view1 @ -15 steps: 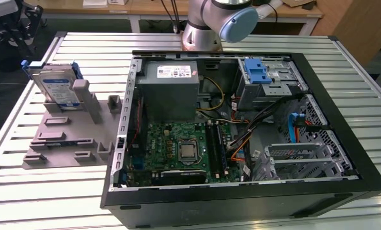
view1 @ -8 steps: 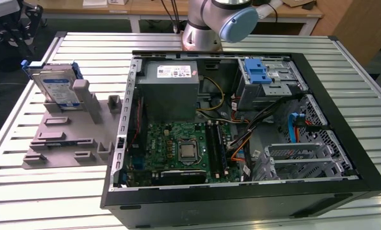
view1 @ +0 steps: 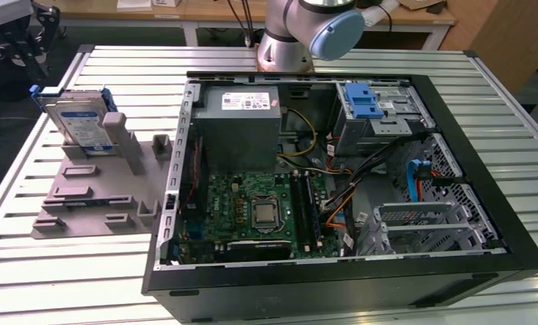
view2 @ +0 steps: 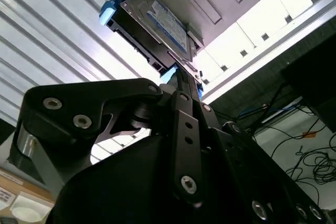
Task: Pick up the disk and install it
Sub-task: 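Pick up the disk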
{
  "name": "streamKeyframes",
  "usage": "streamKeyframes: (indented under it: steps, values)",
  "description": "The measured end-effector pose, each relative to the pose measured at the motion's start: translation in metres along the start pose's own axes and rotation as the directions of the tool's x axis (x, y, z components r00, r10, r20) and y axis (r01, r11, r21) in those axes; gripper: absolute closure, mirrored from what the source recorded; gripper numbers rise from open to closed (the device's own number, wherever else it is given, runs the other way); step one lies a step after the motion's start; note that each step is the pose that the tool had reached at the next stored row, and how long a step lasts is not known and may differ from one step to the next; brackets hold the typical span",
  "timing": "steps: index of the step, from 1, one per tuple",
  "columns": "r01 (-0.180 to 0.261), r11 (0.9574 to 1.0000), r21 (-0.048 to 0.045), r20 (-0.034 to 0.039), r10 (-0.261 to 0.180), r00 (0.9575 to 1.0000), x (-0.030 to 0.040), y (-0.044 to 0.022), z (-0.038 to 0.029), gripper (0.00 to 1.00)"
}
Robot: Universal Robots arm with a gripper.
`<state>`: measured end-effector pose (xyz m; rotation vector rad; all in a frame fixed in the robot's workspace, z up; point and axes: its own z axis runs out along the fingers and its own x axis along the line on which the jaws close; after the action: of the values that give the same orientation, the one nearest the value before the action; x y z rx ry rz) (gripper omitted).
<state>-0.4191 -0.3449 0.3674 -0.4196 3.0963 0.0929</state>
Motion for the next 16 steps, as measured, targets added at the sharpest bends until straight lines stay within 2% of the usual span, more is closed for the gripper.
streamKeyframes:
  steps: [8, 16]
  values:
    - [0.046, 0.9989, -0.0012, -0.0025, -0.046, 0.9989, 0.0004, 0.0001, 0.0, 0.89]
    - [0.092, 0.9958, -0.0024, -0.0051, -0.092, 0.9957, 0.0003, 0.0001, 0.0, 0.89]
